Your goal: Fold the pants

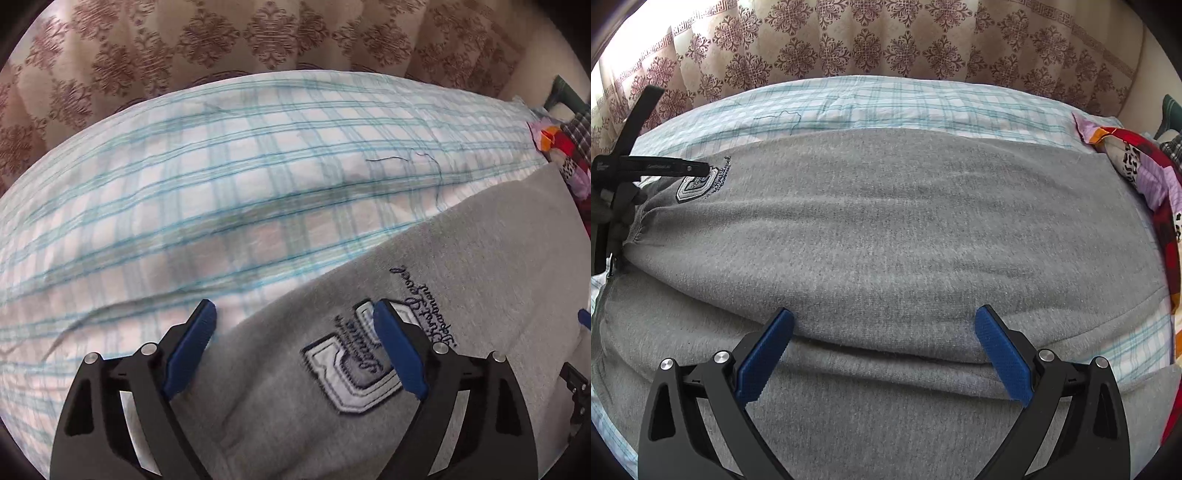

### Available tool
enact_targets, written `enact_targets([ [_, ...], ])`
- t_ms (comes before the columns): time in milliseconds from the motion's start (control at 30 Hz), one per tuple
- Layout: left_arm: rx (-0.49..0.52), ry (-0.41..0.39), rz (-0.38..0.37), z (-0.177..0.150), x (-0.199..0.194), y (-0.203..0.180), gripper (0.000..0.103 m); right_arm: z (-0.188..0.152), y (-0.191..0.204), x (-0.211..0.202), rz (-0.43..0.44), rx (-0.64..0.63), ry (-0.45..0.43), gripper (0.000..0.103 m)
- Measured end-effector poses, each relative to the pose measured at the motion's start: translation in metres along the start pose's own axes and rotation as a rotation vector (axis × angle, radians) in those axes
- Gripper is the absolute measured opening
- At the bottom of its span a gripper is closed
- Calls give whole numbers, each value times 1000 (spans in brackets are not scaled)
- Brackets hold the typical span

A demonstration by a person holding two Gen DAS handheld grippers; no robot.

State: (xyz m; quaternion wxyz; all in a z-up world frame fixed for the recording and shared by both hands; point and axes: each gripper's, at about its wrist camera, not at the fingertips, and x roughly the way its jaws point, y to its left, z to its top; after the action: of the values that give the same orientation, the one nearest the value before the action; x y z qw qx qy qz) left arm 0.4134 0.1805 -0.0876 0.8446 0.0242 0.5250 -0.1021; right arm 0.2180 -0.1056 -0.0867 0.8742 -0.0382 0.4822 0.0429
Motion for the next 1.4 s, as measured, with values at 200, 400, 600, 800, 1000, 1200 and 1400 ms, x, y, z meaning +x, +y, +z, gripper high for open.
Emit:
enact_targets([
  [200,84,12,-53,15,13,-8,72,1,2,3,-3,-4,6,98],
  [400,136,10,-125,9,2,-21,10,4,2,5,-3,3,6,98],
  [600,175,-40,-137,-7,-30,-36,5,14,-12,3,-18,25,-15,98],
  [800,246,-99,-182,-41,-78,-60,5,38,-64,-1,-55,160,-52,98],
  [1000,259,-107,-212,-83,-103,-73,5,73,-131,12,-102,340,-66,98],
  [1200,247,-106,-245,-126,-121,-83,5,108,-189,25,-175,481,-90,98],
  [1400,231,-96,-259,-149,-129,-90,5,135,-232,38,-183,595,-99,98],
])
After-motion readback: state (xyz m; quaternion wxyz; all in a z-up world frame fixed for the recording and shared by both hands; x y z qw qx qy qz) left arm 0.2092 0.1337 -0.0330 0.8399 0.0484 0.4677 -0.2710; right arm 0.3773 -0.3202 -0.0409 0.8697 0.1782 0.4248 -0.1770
